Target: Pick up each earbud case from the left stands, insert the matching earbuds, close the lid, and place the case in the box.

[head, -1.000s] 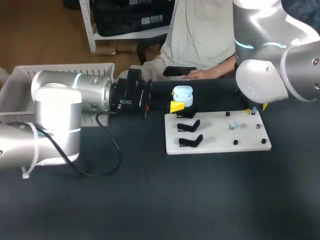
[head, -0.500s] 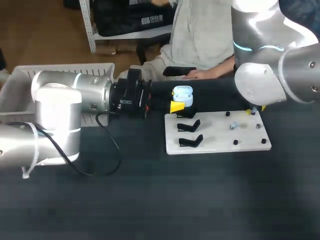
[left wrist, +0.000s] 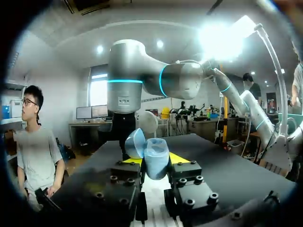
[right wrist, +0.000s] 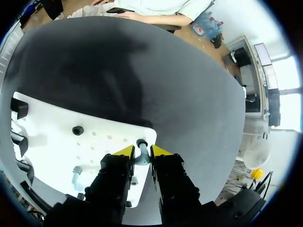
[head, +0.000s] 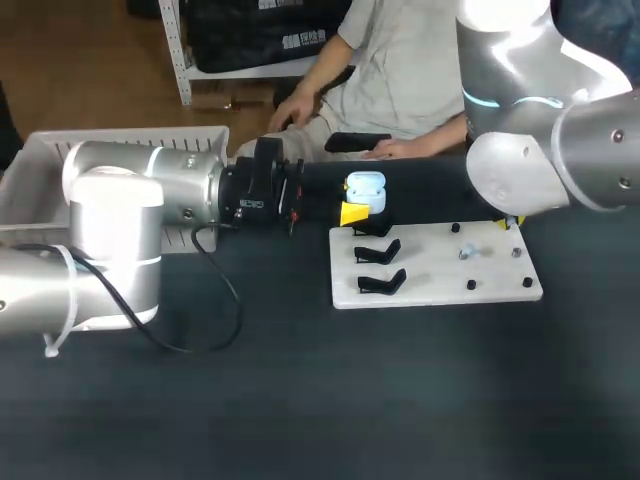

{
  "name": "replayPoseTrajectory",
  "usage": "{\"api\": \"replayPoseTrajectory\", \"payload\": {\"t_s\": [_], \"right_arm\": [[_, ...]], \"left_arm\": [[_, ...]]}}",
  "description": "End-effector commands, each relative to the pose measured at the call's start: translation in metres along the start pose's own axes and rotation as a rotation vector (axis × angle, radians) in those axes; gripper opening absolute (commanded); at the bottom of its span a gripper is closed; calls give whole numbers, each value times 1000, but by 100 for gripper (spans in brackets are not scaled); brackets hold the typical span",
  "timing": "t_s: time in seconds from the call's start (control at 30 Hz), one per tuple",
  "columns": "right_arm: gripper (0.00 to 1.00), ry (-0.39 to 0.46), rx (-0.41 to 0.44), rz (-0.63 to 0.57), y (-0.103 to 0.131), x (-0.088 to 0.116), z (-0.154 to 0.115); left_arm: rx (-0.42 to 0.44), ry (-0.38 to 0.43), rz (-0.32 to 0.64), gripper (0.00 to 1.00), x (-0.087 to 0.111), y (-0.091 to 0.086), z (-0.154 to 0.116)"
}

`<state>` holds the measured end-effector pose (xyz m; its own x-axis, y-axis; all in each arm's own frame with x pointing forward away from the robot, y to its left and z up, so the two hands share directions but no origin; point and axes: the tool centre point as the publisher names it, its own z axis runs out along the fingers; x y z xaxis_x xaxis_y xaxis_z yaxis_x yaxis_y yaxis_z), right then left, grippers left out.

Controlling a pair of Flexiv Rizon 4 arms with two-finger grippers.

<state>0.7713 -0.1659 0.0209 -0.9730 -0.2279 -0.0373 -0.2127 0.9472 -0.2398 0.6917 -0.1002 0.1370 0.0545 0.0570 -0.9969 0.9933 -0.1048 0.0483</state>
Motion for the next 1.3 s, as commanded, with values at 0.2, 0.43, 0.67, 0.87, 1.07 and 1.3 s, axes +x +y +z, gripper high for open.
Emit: {"api": "replayPoseTrajectory", "payload": {"t_s": [0.2, 0.43, 0.67, 0.87, 1.07, 1.3], "right_arm": [[0, -24, 36, 15, 0, 7, -21], [0, -67, 50, 37, 4, 25, -70], [0, -66, -1, 104, 21, 54, -132], [0, -12, -117, 211, 49, 77, -187], [0, -3, -146, 221, 91, 93, -228], [0, 0, -164, 205, 135, 90, -247]], "left_arm": [[-3, -4, 4, 0, 1, 0, 0], [-3, -4, 4, 0, 1, 0, 0], [-3, -4, 4, 0, 1, 0, 0], [-3, -4, 4, 0, 1, 0, 0], [-3, -4, 4, 0, 1, 0, 0], [-3, -4, 4, 0, 1, 0, 0]]}}
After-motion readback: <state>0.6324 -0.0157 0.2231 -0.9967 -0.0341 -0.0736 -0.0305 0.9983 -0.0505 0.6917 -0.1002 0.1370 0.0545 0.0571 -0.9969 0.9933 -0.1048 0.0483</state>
